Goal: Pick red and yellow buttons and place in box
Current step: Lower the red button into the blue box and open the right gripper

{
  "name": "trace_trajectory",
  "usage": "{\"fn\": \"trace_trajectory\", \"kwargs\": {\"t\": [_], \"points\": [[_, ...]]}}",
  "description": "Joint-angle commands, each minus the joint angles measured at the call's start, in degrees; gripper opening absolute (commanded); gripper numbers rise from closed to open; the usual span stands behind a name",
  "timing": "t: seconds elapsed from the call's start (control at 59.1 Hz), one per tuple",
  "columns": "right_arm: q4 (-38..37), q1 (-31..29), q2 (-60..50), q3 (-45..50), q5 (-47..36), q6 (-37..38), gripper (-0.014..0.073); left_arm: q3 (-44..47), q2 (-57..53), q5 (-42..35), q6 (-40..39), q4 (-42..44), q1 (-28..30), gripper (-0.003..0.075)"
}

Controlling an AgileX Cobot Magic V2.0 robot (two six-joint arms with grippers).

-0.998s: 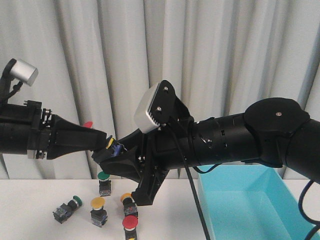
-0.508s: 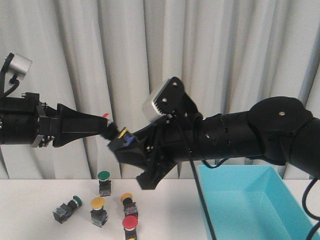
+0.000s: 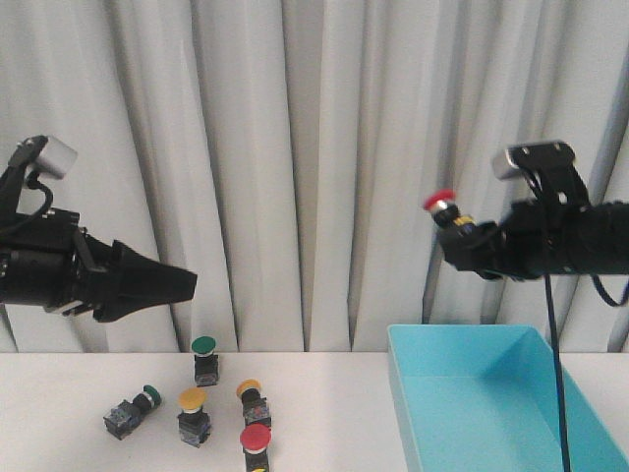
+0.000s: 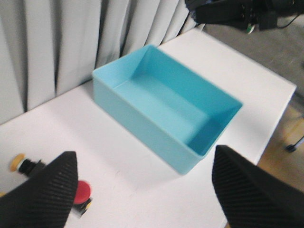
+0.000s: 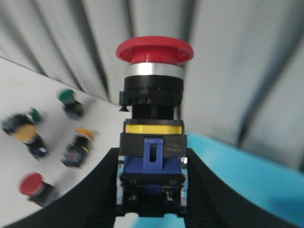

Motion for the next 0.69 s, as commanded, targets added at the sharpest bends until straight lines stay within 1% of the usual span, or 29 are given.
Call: {"fn": "trace_trajectory", "kwargs": {"t": [0.0, 0.135, 0.254, 0.44, 0.677], "points": [[-3.53, -1.78, 1.10, -1.75, -1.00, 5.45, 0.0026, -1.63, -1.92, -1.94, -1.14, -0.38, -0.19, 0.0522], [-7.94, -1.94, 7.40, -1.75, -2.10, 9.20, 0.0026, -1.63, -1.92, -1.93, -1.14, 1.37, -0.19, 0.0500], [-8.36, -1.94, 13.13, -1.75, -3.49, 12.02, 0.0026, -1.63, -1.92, -1.93, -1.14, 1.50, -0.19, 0.0489], [-8.49, -1.94, 20.84, -1.75, -4.33, 13.18, 0.0026, -1.63, -1.92, -1.88, -1.14, 1.50, -0.19, 0.0482], [-9.82, -1.94, 24.87, -1.75, -4.21, 14.24, 0.0028, -1.63, -1.92, -1.82, -1.14, 1.50, -0.19, 0.0482]]}}
